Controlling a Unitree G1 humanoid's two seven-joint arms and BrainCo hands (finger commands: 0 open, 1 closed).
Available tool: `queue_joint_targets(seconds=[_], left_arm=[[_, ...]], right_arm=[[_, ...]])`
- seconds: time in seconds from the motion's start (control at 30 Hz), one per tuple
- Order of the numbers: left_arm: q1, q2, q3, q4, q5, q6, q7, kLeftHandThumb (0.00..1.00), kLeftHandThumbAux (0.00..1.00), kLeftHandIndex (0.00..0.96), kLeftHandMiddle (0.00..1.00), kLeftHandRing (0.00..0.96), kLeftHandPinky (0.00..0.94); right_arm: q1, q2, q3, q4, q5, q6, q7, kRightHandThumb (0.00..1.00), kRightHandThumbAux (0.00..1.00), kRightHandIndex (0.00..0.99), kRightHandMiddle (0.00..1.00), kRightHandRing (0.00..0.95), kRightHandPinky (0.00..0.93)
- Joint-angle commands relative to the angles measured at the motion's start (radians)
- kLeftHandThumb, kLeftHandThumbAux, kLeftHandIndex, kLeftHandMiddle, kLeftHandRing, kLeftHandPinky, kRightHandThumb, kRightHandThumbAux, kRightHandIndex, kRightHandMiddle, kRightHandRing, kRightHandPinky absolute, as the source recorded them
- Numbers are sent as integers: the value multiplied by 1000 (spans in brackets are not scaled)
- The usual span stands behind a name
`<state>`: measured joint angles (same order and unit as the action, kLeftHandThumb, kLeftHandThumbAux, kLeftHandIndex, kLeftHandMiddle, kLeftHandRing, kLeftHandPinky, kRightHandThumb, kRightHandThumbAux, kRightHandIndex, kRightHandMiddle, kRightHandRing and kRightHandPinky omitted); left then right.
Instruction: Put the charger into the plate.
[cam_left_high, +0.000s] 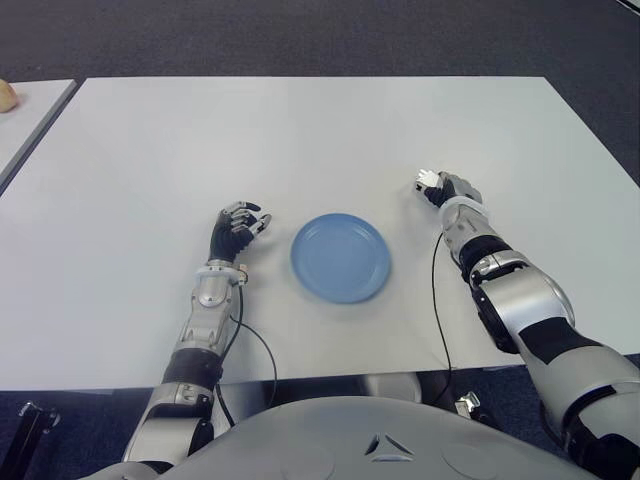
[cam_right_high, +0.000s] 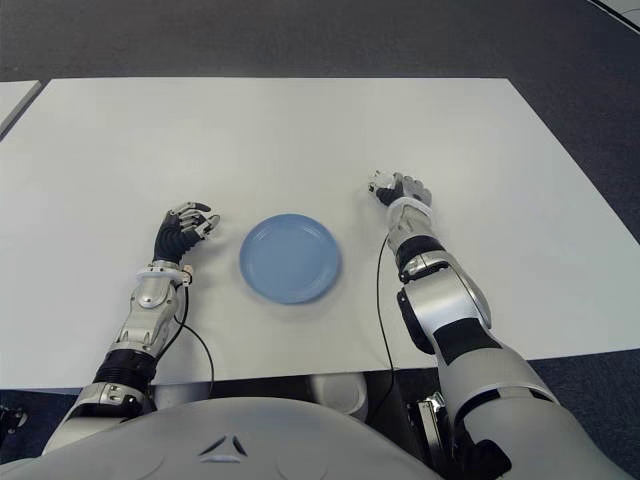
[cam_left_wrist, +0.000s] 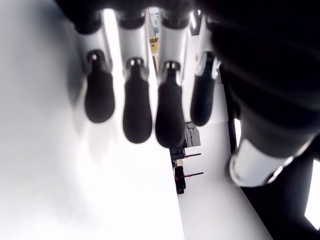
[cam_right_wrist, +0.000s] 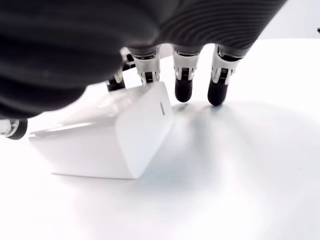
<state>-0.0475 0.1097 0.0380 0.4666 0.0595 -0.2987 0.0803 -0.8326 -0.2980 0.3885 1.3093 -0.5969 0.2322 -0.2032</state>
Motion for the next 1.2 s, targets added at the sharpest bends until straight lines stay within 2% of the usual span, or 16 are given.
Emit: queue_joint_targets(seconds=[0.03, 0.4, 0.67, 0.9, 1.2], left_arm=[[23, -5, 8, 3, 0, 31, 3, 707, 717, 435, 659, 647, 633], [26, -9, 11, -5, 4, 27, 8, 708, 717, 436, 671, 656, 642], [23, -11, 15, -3, 5, 26, 5, 708, 717, 436, 662, 648, 634], [21, -12, 17, -1, 7, 22, 6, 707, 718, 435, 655, 642, 625], [22, -14, 20, -3, 8, 19, 11, 707, 718, 435, 651, 639, 626]], right_arm=[[41, 9, 41, 30, -26, 21, 56, 591, 157, 0, 0, 0, 0], [73, 15, 120, 44, -77, 58, 129, 618, 199, 0, 0, 0, 0], [91, 38, 182, 49, -124, 119, 182, 656, 252, 0, 0, 0, 0], [119, 37, 208, 55, -140, 125, 180, 697, 312, 0, 0, 0, 0], [138, 30, 215, 61, -142, 123, 146, 678, 338, 0, 0, 0, 0]])
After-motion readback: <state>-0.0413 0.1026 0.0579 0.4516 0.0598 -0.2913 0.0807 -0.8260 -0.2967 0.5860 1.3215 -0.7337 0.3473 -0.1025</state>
